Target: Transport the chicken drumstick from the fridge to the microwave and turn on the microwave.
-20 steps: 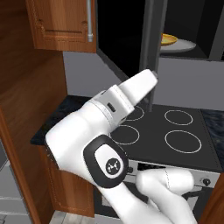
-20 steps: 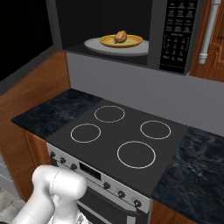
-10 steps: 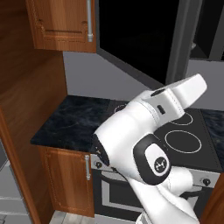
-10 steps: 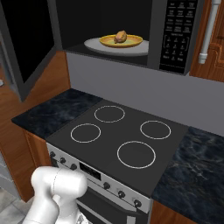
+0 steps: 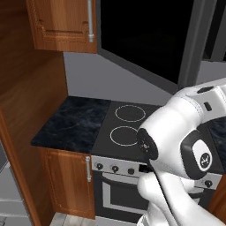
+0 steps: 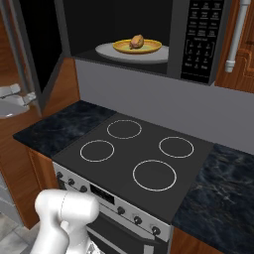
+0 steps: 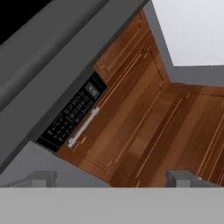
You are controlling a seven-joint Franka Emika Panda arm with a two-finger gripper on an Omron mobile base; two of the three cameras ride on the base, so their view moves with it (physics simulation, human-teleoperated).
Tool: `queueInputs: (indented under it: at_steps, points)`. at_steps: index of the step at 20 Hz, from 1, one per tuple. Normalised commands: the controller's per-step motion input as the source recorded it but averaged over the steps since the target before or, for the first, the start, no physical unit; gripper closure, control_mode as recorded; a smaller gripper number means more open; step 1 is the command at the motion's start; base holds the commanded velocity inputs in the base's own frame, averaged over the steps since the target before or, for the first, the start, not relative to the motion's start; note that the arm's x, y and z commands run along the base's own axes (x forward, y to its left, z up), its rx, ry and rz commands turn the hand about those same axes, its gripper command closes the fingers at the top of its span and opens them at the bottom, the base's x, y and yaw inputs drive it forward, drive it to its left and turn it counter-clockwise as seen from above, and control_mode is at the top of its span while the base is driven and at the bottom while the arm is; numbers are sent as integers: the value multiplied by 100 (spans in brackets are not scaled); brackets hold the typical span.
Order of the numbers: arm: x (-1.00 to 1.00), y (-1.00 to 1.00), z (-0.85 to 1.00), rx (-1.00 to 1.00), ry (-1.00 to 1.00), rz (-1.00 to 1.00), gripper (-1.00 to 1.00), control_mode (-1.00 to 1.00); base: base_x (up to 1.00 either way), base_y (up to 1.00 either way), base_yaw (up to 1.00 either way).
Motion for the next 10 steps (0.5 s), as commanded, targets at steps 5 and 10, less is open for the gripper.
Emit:
queueInputs:
  at_steps: [5, 10]
  points:
    - [1, -43, 0, 0, -5, 0, -100, -100, 0, 0, 0]
    - [31, -31, 0, 2, -2, 8, -100, -100, 0, 0, 0]
